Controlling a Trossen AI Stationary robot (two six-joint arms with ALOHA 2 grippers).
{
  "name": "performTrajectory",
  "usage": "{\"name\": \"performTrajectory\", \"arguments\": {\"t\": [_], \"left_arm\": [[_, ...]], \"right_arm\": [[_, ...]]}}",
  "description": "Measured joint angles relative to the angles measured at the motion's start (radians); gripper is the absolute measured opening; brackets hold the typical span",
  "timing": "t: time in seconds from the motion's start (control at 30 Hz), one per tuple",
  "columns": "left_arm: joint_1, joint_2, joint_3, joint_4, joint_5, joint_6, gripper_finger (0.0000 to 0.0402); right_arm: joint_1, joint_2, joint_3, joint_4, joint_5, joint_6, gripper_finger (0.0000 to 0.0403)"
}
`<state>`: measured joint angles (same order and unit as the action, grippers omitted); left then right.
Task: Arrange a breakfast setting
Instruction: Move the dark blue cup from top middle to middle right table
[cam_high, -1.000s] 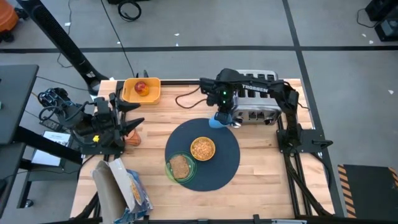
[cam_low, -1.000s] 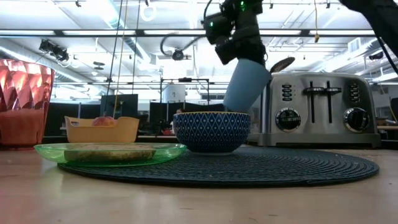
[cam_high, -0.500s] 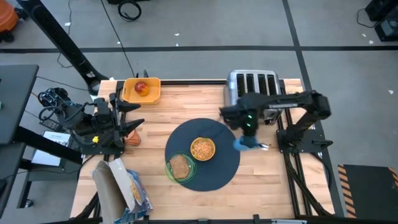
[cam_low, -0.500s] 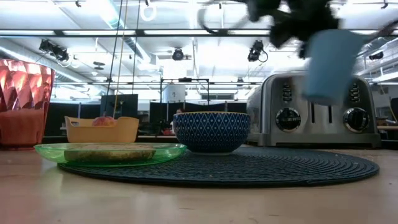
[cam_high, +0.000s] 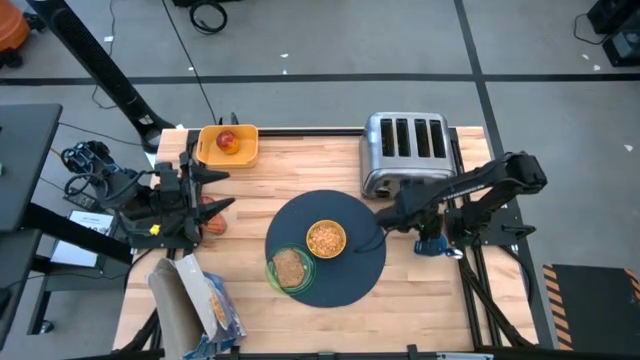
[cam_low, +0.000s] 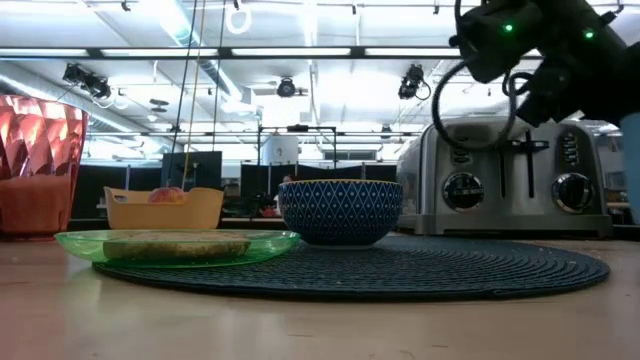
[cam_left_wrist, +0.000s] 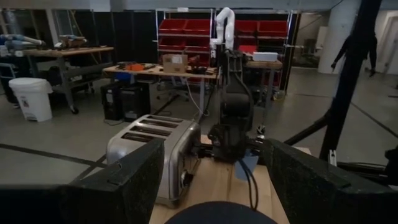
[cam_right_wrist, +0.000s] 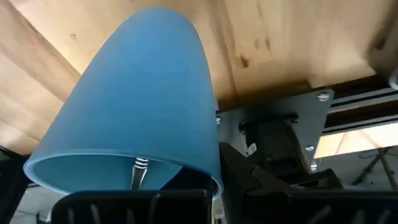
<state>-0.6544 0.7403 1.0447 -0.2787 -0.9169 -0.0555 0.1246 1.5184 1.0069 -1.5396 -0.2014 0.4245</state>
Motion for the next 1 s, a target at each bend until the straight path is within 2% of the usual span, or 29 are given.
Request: {"name": "performTrajectory", "arguments": {"t": [0.3,0.67,1.0], "left_arm": [[0.000,-0.001,0.000,0.002,-0.001,0.000,0.0281],[0.001,-0.001,0.000,0.002,-0.002,-0.001,0.0281],[0.001,-0.001,0.000,0.002,-0.002,-0.001,0.0281]], "right_arm": [[0.103,0.093,-0.003,0.037,-0.036,-0.028,0.0013],[0.110,0.105,-0.003,0.104,-0.016,-0.063,0.0017],[0.110,0.105,-0.002,0.110,0.002,-0.061,0.0075]]}}
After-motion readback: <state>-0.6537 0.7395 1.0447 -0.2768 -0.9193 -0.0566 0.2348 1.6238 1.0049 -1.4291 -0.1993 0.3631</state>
